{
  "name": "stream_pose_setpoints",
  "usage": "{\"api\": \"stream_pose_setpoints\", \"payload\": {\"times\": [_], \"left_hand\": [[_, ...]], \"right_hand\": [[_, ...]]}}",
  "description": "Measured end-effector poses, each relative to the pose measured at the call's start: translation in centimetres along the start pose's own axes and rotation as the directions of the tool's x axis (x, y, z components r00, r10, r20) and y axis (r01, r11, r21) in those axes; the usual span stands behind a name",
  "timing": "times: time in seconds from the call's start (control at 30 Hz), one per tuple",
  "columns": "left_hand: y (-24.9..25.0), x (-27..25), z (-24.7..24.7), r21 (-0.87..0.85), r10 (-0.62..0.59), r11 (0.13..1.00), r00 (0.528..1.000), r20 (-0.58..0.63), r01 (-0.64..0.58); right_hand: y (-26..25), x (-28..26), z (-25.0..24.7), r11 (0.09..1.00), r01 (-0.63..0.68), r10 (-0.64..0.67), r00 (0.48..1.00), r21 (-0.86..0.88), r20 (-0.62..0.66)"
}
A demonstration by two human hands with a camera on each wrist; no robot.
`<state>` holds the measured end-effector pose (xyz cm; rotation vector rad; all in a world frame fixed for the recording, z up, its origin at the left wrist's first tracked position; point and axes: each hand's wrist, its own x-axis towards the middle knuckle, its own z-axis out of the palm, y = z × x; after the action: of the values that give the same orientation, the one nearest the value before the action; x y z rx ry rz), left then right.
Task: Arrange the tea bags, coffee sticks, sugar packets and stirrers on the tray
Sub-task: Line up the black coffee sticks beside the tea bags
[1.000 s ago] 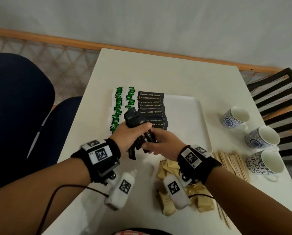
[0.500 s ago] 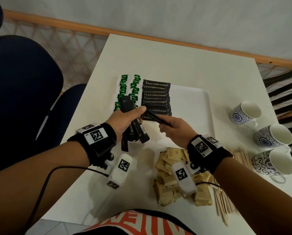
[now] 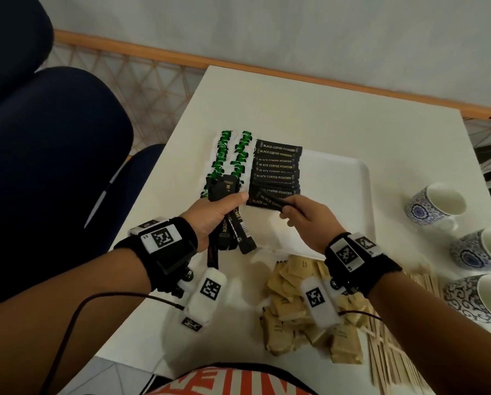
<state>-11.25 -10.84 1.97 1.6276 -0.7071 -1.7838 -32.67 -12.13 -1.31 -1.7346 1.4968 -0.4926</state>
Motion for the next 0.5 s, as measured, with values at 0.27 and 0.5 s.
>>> {"api": "stream_pose_setpoints", "payload": {"times": [0.27,0.5], "left_hand": [[0.1,0.0,-2.0,0.019,-0.085,0.996,0.996,-0.031,0.086],[1.2,1.2,-3.1,0.035,-0.115,0.993,0.993,0.022,0.114]], "right_hand": [[0.7,2.5,-0.6,0.943,-0.059,0.084,0.995,-0.327,0.062],[0.5,4.1,0.1,0.923,-0.056,0.063,0.998,-0.38,0.006]]}}
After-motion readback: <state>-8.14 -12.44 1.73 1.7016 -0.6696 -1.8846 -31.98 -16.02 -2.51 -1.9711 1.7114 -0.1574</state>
